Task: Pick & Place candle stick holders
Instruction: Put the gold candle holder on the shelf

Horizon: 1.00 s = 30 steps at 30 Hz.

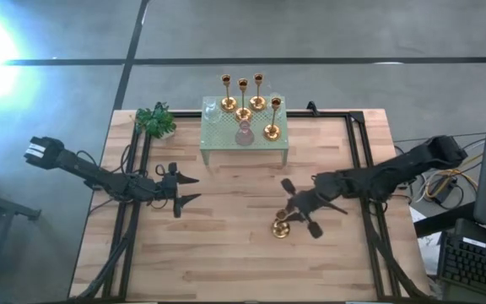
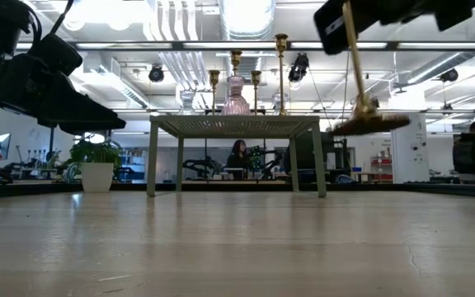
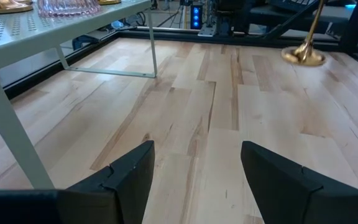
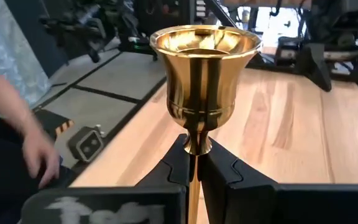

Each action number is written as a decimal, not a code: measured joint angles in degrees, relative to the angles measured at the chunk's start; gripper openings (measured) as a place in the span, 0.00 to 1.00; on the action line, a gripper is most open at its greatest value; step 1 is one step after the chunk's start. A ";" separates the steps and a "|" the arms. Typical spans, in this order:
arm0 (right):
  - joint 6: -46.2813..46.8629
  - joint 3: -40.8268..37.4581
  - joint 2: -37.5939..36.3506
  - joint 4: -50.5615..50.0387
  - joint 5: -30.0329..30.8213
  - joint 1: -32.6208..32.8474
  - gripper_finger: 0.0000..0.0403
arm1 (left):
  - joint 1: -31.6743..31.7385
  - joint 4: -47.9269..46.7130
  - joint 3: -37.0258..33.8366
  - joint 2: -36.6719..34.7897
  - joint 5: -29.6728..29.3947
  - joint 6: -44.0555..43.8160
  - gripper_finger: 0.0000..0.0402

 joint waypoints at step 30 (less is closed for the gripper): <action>-0.76 18.69 13.56 -0.46 -3.73 -7.87 0.03 | 0.00 -0.09 0.00 -0.02 -0.02 -4.29 0.61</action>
